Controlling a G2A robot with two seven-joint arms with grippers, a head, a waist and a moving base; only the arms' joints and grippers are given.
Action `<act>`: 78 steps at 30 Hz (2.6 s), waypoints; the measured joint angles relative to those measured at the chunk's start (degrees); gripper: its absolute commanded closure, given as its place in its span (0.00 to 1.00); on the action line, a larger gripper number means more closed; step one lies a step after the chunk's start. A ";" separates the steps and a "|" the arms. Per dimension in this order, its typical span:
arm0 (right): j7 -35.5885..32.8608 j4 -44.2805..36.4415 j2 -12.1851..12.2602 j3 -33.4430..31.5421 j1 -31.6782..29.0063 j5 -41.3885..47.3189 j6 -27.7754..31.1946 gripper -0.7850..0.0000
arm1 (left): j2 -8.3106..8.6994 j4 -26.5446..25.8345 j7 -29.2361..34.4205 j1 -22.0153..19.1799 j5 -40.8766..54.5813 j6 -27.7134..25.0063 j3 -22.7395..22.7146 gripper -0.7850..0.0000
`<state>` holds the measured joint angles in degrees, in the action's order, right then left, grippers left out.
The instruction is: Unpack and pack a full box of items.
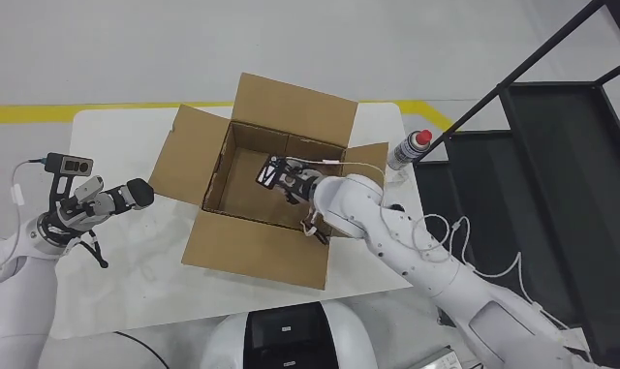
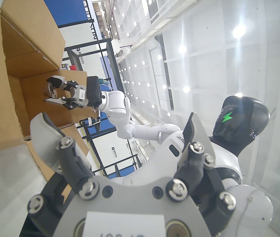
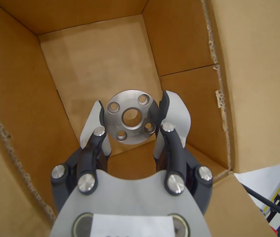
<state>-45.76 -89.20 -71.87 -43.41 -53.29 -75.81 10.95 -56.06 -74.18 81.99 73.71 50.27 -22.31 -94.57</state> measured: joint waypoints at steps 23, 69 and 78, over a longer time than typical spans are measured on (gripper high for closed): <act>3.39 29.29 -10.66 13.12 12.66 5.77 -0.06 0.74 | 0.00 0.00 0.00 0.00 0.00 0.00 0.00 0.00; 32.67 -33.51 3.49 -43.51 -43.50 4.71 24.75 0.00 | 0.00 0.00 0.00 0.00 0.00 0.00 0.00 0.00; 47.65 -27.19 4.38 -55.12 -52.59 6.42 29.91 0.00 | 0.00 0.00 0.00 0.00 0.00 0.00 0.00 0.00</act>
<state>1.89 -116.39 -67.49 -98.53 -105.87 -69.39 40.86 -56.06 -74.18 81.99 73.71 50.27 -22.31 -94.57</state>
